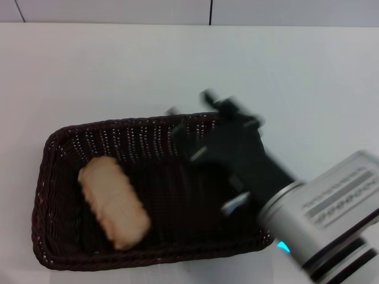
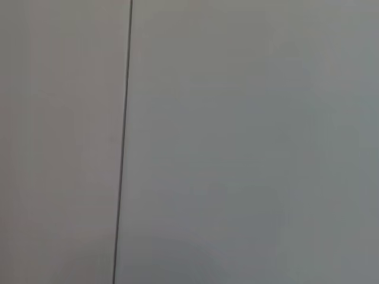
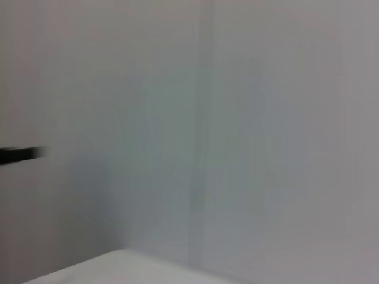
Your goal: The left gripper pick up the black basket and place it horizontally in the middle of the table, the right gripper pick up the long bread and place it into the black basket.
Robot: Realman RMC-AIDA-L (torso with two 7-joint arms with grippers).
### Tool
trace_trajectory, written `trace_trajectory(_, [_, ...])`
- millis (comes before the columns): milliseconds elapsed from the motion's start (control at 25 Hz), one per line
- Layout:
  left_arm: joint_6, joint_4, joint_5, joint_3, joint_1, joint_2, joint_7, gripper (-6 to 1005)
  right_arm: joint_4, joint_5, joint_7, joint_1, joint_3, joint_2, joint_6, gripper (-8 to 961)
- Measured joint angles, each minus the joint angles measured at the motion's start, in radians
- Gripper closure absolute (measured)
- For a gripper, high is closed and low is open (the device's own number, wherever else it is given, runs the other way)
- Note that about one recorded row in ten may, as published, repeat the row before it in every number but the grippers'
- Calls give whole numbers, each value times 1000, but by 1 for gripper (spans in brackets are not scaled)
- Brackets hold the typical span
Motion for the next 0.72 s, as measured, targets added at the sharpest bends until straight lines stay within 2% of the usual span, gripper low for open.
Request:
trace_trajectory(40, [0, 0, 0, 0, 0, -1, 0, 186, -16, 0, -1, -20, 25, 5, -72, 369])
trace_trajectory(80, [1, 0, 0, 0, 0, -1, 0, 186, -16, 0, -1, -20, 25, 5, -72, 369])
trace_trajectory(160, [1, 0, 0, 0, 0, -2, 0, 186, -30, 0, -2, -42, 43, 7, -158, 369])
trace_trajectory(280, [1, 1, -1, 0, 1, -5, -2, 186, -61, 1, -2, -73, 51, 13, -332, 369])
trace_trajectory(360, [1, 4, -2, 0, 1, -6, -3, 186, -101, 8, -2, -92, 60, 29, -462, 369])
trace_trajectory(400, [1, 5, -2, 0, 1, -9, -3, 186, -131, 11, -2, -101, 70, 45, -531, 369])
trace_trajectory(440, [0, 6, -3, 0, 1, -12, -4, 186, -196, 12, -2, -114, 91, 77, -651, 369])
trace_trajectory(480, [-1, 6, -3, 0, 1, -16, -4, 186, -196, 12, -2, -114, 91, 77, -651, 369])
trace_trajectory(560, [-3, 2, -3, 0, 3, -24, -4, 186, -278, 10, 3, -117, 114, 111, -768, 369])
trace_trajectory(640, [-4, 1, -3, 0, 3, -28, -4, 186, -346, 12, 30, -109, 124, 126, -866, 369])
trace_trajectory(720, [-5, 2, -3, 0, 5, -34, -5, 186, -399, 25, 70, -97, 130, 128, -933, 369])
